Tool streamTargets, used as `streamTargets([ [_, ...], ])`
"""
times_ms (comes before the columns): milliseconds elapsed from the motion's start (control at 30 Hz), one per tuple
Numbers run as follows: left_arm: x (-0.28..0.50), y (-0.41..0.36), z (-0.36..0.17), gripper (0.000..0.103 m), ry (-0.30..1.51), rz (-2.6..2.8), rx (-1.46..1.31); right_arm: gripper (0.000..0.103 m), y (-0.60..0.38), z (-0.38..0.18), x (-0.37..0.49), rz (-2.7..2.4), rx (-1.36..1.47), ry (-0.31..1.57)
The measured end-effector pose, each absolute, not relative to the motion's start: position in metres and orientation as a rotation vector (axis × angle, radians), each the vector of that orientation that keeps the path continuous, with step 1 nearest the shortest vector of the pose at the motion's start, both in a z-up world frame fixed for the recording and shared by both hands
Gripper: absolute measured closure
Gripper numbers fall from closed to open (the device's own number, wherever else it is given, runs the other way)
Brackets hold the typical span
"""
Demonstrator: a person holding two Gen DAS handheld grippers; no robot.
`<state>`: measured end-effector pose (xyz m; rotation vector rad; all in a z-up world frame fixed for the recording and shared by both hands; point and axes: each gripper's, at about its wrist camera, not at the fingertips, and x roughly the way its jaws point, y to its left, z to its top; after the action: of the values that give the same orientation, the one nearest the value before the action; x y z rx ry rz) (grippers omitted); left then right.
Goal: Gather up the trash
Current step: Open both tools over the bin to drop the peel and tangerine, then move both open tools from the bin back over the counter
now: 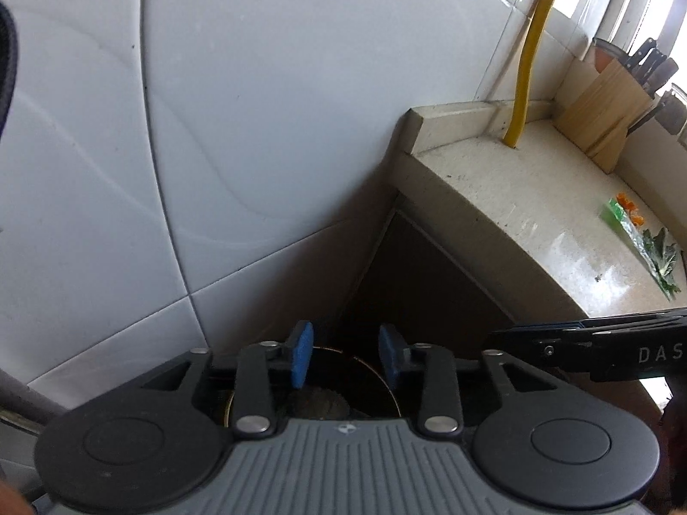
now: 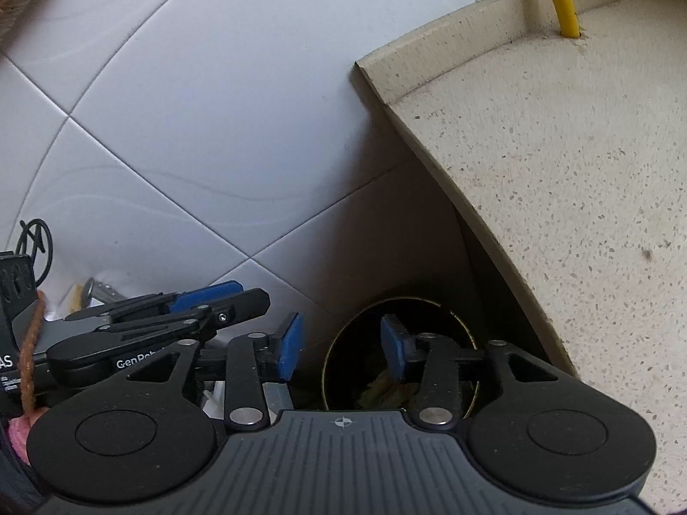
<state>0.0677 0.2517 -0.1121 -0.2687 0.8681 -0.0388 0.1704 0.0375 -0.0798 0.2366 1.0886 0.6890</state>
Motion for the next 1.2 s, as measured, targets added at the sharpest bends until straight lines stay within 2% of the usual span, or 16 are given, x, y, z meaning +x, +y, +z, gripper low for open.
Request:
streamTargets([
  [300,0.07,0.252,-0.113,0.056,0.873,-0.023,-0.258,0.049,0.037,-0.08,0.171,0.686,0.241,1.094],
  [833,0.067,0.248,-0.108,0.054,0.845,-0.01,-0.216,0.042,0.021,-0.074,0.162,0.661,0.26,1.055],
  [1200,0.068,0.229,-0.079,0.054,0.775,-0.016,-0.132,0.039,-0.016,-0.056,0.16,0.633,0.298,0.975],
])
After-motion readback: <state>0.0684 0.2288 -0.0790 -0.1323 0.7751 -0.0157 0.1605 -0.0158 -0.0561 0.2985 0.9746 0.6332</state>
